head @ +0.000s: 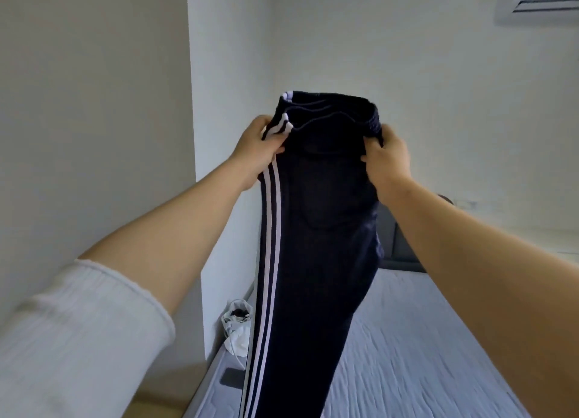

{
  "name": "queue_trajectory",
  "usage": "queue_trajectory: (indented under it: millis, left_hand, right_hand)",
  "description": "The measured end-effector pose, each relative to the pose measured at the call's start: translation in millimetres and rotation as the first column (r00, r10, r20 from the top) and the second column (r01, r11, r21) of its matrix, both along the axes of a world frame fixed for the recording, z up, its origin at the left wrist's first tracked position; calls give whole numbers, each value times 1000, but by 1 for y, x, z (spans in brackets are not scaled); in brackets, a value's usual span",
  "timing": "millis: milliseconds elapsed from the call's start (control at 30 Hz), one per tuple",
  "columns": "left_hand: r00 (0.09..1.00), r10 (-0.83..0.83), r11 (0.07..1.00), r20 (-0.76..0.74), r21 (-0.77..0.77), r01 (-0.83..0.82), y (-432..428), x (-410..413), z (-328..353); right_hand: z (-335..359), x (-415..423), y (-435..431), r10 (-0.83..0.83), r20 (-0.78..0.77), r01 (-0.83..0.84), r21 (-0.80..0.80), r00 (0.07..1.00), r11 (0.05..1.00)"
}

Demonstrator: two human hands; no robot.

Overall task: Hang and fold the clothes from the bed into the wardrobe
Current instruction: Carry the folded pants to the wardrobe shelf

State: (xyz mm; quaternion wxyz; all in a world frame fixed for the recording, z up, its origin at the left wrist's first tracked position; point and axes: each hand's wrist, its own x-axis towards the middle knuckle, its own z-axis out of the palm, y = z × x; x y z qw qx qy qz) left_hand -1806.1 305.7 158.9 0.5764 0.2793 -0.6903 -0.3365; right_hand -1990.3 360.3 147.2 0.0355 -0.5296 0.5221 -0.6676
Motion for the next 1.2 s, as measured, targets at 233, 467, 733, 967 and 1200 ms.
queue_trajectory:
  millis: [233, 467, 733, 967, 1200]
  left_hand:
    - [998, -16, 999, 59, -31, 18, 25, 42, -9]
    - [971, -106, 961, 216, 275, 44, 54, 53, -146]
    - [921, -272, 707, 278, 707, -4, 113, 45, -355]
    - [818, -406, 568, 407, 814, -123, 167, 51, -442]
    - [848, -253, 682, 466, 707, -185, 160, 46, -435]
  right_hand:
    - [-24, 20, 30, 136, 10, -135, -76, 991, 988]
    - [-159, 25, 66, 104, 138, -121, 116, 985, 986]
    - [-366, 24, 133, -110, 326, -102, 569, 939, 816]
    - [-446, 31, 203, -258, 215, -33, 824, 942, 566]
    - [-431, 32, 190, -134, -139, 189, 826, 981, 531]
